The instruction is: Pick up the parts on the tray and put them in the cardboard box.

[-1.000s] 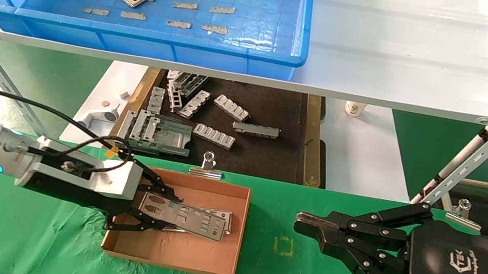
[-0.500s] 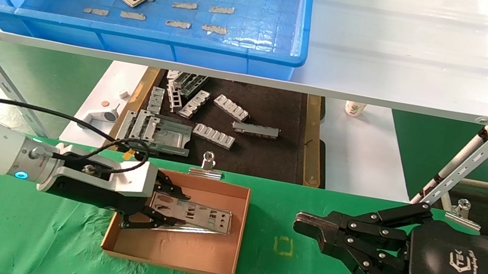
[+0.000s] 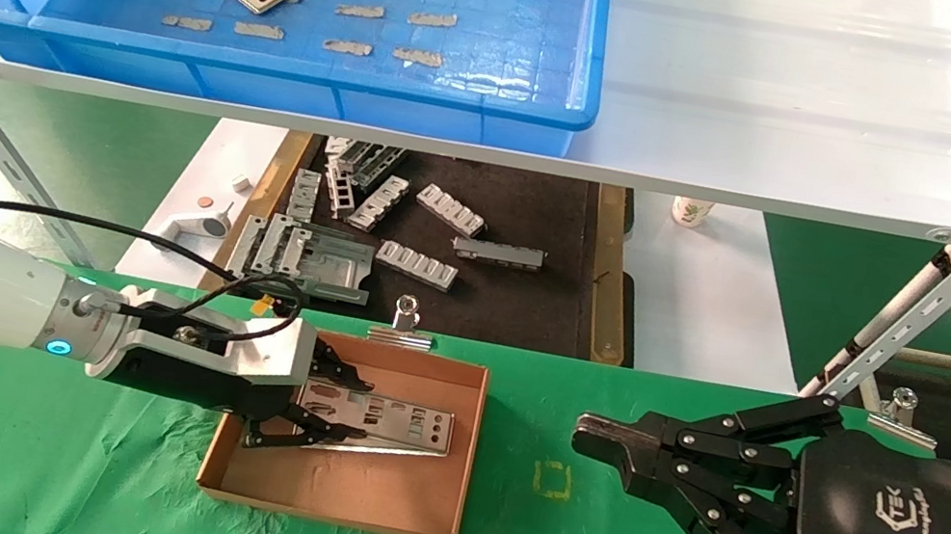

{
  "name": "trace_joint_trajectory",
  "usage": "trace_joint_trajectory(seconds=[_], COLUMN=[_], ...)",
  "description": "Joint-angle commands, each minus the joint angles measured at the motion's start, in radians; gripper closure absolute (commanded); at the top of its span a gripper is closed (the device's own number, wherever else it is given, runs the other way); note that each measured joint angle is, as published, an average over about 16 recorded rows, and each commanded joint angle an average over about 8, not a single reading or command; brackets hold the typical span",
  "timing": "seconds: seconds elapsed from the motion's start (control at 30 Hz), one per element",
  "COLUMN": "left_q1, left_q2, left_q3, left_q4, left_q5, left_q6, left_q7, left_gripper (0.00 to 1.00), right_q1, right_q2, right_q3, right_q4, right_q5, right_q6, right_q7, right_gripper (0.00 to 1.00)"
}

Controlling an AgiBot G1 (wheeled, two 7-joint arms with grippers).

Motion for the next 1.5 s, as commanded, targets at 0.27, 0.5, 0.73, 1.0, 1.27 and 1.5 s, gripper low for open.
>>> trace_joint_trajectory(seconds=[0.27,0.5,0.73,1.0,1.27,1.5], left_q1=[-0.002,-0.006,-0.016,-0.037,-0.033,0.032], left_q2=[0.009,0.012,0.010,-0.025,-0.065,-0.114], left_q3=[0.003,0.005,0.000,-0.034,-0.070,-0.145], left_q4=[0.033,0.047,0.054,0.059,0.031,-0.102], left_q5=[0.005,0.007,0.001,-0.050,-0.087,-0.124], left_q6=[0.000,0.007,0.021,0.115,0.199,0.194], left_q7=[0.011,0.016,0.020,0.004,-0.043,-0.134], left_gripper=[0.00,0.00,0.00,0.00,0.00,0.00], right_q1=[0.000,0.000,0.000,0.000,0.000,0.000], right_q2=[0.000,0.000,0.000,0.000,0.000,0.000], right_q3=[0.000,0.000,0.000,0.000,0.000,0.000], right_q4=[0.000,0.000,0.000,0.000,0.000,0.000], right_q5=[0.000,0.000,0.000,0.000,0.000,0.000], right_q6=[0.000,0.000,0.000,0.000,0.000,0.000], right_q7=[0.000,0.000,0.000,0.000,0.000,0.000], right_gripper=[1.00,1.00,1.00,0.81,0.00,0.00])
